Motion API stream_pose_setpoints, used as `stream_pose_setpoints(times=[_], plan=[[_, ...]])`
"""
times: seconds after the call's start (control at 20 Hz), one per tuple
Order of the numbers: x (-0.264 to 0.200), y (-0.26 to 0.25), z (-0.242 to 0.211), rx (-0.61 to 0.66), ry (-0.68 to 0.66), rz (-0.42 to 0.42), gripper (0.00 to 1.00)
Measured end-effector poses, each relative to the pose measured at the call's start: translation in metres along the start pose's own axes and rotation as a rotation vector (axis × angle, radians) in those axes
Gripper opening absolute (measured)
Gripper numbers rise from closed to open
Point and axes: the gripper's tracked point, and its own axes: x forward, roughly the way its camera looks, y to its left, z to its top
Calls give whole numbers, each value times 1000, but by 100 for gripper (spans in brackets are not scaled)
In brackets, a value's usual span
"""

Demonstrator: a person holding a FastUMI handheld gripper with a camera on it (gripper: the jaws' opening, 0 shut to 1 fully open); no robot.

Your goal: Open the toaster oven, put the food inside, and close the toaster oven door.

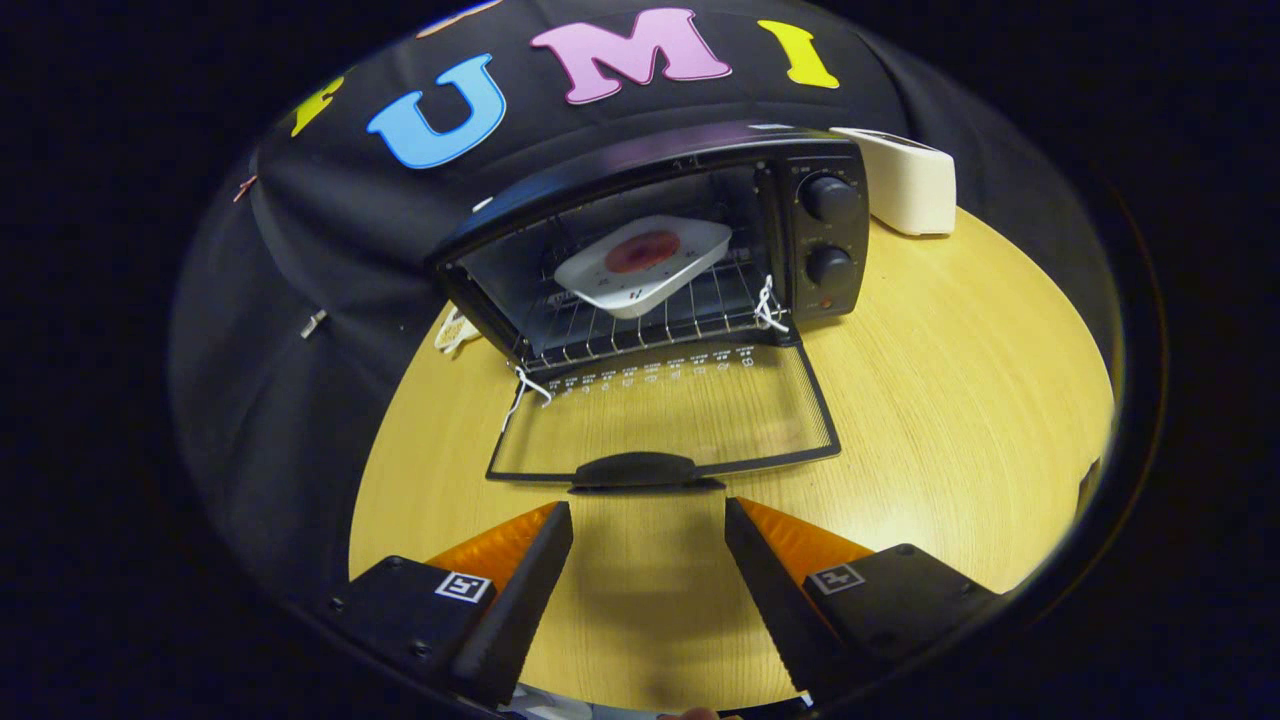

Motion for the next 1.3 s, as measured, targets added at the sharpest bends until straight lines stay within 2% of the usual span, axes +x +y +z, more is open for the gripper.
stream_pose_setpoints(times=[0.3, 0.5, 0.8, 0.95, 1.15, 1.3], plan=[[26, -22, -19, -174, 41, -158, 99], [41, -32, -20, -257, 56, -220, 100], [56, -20, 0, -270, 11, -211, 100], [61, -19, -2, -274, 33, -220, 99], [50, -13, 7, -307, -18, -206, 99], [32, 0, 23, -347, -77, -166, 97]])
